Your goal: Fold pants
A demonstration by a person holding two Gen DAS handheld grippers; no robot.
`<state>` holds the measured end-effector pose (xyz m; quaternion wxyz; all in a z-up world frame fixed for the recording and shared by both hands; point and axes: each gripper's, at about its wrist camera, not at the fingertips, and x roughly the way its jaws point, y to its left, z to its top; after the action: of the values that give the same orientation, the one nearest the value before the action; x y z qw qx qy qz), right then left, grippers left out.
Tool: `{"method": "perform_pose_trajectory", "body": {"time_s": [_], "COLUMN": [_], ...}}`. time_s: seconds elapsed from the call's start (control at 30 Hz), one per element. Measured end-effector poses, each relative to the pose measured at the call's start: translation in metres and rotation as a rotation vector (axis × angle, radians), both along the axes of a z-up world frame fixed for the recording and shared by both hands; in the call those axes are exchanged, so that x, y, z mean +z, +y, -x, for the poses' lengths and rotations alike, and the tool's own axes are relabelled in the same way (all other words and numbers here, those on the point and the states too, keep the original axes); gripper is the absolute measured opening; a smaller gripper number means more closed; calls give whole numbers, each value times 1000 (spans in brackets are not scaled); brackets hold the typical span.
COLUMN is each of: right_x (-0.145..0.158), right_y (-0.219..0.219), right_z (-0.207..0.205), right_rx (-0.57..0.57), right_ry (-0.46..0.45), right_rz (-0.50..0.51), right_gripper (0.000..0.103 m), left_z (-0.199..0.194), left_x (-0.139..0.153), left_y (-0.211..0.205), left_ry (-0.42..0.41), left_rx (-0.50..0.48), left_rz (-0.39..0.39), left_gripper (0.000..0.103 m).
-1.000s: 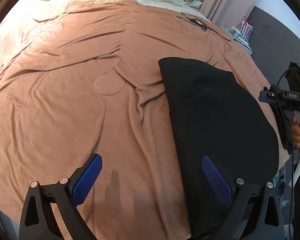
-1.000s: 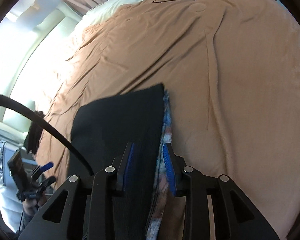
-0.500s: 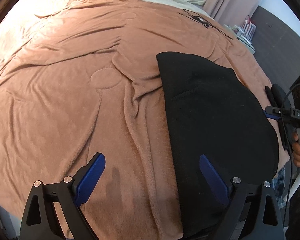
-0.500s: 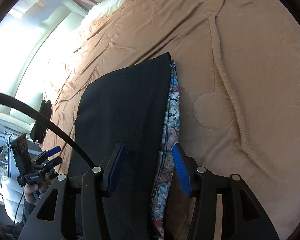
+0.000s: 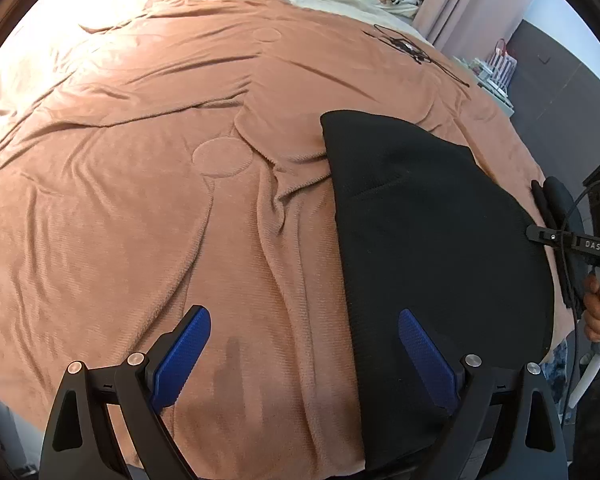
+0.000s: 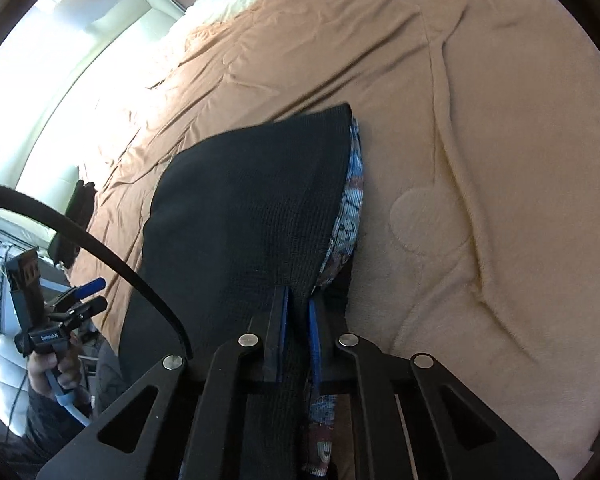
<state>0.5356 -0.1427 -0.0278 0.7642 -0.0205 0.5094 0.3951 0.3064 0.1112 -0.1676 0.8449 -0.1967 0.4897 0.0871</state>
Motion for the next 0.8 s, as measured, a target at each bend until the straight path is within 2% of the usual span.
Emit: {"method": "perform_pose_trajectory", "body": {"time_s": [0.27,0.37,0.43,0.63,0.8], "right_x": [11,16,19,20,-1], "right_y": [-8,-8,-7,-6,-9], "right_z": [6,11,13,17,10], "right_rx": [-28,-36,-38,-63,-84], "right_ry": [-28,-48,-59,-108,-59], "right_rz": [9,20,32,82,75], "right_gripper": [6,6,6,6,6], "left_z": [-7,-13,-17,-30,-40], "left_x": [3,0,-3,-19,-26], "left_y": [0,1,2,0,-6], "left_ry": [-22,-22,-15,20,25], "left_rx": [-19,-21,-15,-14,-22], "left_rz": [32,63,85,171,222], "left_gripper": [96,89,88,71,68]}}
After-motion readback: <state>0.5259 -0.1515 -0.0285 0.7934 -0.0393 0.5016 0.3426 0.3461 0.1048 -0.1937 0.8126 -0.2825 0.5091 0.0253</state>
